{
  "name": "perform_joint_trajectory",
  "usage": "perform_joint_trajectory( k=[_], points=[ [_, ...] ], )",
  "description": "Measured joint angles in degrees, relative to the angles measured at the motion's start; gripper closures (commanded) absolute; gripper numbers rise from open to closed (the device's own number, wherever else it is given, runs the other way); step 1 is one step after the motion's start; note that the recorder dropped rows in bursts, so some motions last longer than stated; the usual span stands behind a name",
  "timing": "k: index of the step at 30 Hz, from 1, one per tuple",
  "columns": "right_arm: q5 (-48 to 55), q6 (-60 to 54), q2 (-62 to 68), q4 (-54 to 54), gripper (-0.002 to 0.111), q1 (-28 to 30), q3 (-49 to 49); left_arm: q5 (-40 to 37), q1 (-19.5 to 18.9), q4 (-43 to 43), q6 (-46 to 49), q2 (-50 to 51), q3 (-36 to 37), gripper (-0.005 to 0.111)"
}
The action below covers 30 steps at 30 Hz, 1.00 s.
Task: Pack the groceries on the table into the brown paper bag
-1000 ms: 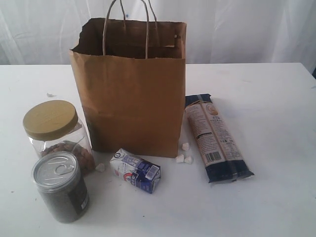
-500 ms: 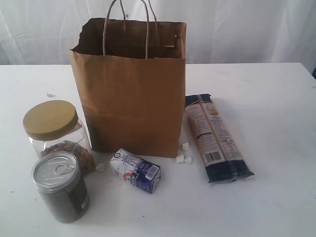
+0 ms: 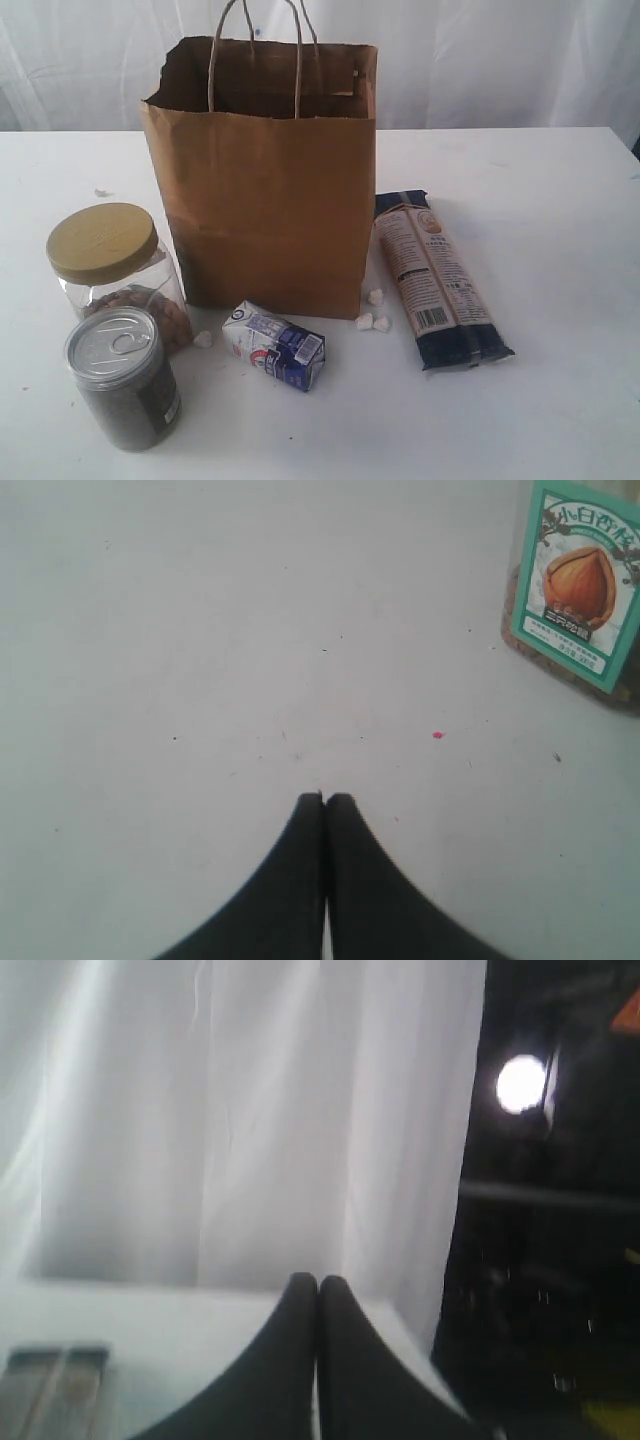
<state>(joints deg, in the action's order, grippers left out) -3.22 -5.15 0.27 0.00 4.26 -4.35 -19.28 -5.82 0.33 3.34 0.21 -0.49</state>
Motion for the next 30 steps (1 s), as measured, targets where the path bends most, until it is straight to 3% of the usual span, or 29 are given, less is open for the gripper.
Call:
perform_joint_trajectory(
  k=[4,6,23,30],
  points=[
    [17.2,0.9,0.0,-1.4,0.108,0.1,3.9,0.0,0.0,0.0,0.0,0.0,0.0,0.107],
    [20.9,0.6,0.0,-1.5,0.108,0.1,4.4,0.0,0.0,0.0,0.0,0.0,0.0,0.107],
    [23.0,0.5,0.0,-1.7,0.108,0.1,4.4,0.0,0.0,0.0,0.0,0.0,0.0,0.107],
    [23.0,0.5,0.0,-1.7,0.108,0.1,4.4,1.6,0.0,8.5,10.5,0.0,0.1,0.107]
  ],
)
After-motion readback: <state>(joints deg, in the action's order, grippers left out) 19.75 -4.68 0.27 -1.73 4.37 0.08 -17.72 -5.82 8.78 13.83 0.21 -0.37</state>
